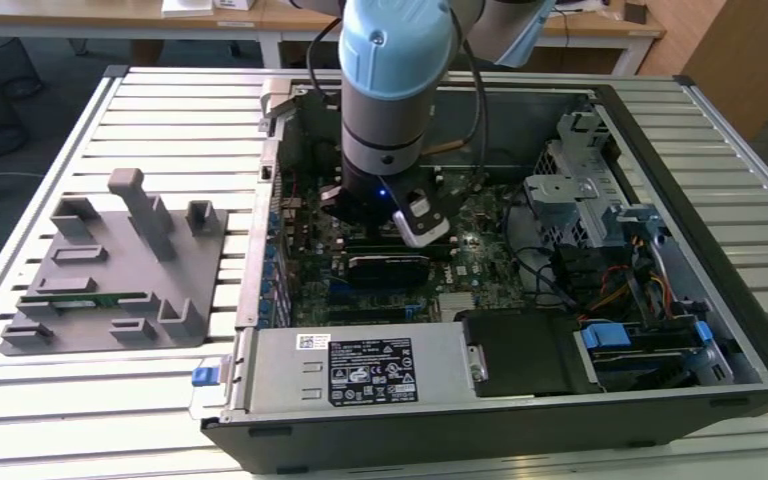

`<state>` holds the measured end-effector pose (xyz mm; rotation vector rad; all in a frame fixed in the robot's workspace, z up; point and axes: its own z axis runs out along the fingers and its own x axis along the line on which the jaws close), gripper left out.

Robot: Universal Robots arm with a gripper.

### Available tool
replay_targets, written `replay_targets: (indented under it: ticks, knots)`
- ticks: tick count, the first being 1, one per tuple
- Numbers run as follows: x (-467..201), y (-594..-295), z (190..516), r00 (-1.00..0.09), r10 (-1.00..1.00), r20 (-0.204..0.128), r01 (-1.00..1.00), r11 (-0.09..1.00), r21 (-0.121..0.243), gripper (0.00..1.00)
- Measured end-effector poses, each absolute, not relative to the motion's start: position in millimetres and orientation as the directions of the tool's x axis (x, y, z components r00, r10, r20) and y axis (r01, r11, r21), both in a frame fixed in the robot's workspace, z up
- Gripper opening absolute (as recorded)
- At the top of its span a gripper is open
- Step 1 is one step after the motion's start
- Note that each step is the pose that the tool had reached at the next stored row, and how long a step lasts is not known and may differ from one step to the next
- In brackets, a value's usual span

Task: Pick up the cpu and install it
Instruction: 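Install the second cpu locking lever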

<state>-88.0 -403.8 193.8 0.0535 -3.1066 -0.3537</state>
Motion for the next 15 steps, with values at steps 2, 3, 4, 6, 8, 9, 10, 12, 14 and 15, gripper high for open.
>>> replay_targets:
  ticks: [2, 3, 4, 6, 8, 9, 10, 12, 14, 15]
  knots:
    - [-88.4, -403.9, 193.3, -0.999, -0.036, 0.010, -0.032, 0.973, 0.230, 0.11]
    - [-88.7, -403.8, 192.9, -0.999, -0.036, 0.010, -0.032, 0.972, 0.233, 0.11]
    - [-89.0, -403.8, 192.7, -0.999, -0.036, 0.010, -0.032, 0.971, 0.236, 0.11]
    - [-89.4, -403.8, 192.3, -0.999, -0.036, 0.010, -0.032, 0.970, 0.240, 0.11]
    - [-89.5, -403.7, 192.2, -0.999, -0.036, 0.010, -0.032, 0.970, 0.243, 0.11]
    - [-89.5, -403.8, 192.3, -0.999, -0.036, 0.010, -0.032, 0.969, 0.243, 0.11]
    - [-89.5, -403.8, 192.2, -0.999, -0.036, 0.010, -0.032, 0.969, 0.244, 0.11]
    - [-89.5, -403.8, 192.3, -0.999, -0.036, 0.010, -0.032, 0.969, 0.244, 0.11]
    - [-89.5, -403.8, 192.2, -0.999, -0.036, 0.010, -0.032, 0.969, 0.244, 0.11]
    - [-89.5, -403.7, 192.2, -0.999, -0.036, 0.010, -0.032, 0.969, 0.244, 0.11]
